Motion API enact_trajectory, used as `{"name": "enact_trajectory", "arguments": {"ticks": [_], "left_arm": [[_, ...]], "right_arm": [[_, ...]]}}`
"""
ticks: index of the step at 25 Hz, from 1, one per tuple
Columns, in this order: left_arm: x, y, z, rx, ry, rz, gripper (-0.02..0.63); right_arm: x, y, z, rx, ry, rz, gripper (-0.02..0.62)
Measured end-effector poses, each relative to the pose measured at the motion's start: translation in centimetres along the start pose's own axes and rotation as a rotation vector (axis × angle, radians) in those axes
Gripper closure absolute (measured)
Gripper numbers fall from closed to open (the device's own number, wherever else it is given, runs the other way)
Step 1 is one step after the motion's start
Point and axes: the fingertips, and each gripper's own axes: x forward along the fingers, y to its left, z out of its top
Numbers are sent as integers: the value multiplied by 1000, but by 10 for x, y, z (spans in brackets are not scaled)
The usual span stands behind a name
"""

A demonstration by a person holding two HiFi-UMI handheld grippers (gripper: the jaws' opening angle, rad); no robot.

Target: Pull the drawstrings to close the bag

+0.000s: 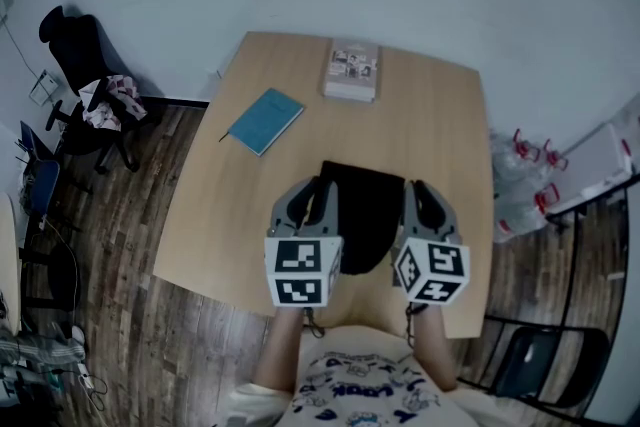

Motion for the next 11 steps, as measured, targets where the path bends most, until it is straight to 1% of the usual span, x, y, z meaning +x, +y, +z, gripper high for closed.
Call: {"name": "enact_trajectory", "arguments": {"ticks": [4,11], "left_arm": [[-3,1,4,11,-20,5,522],[-4,4,4,26,-32,18,522]], "right_arm": [[-1,-2,1,-2,-5,-10,558],[-1,-4,-2,-8,-1,-17,558]]}}
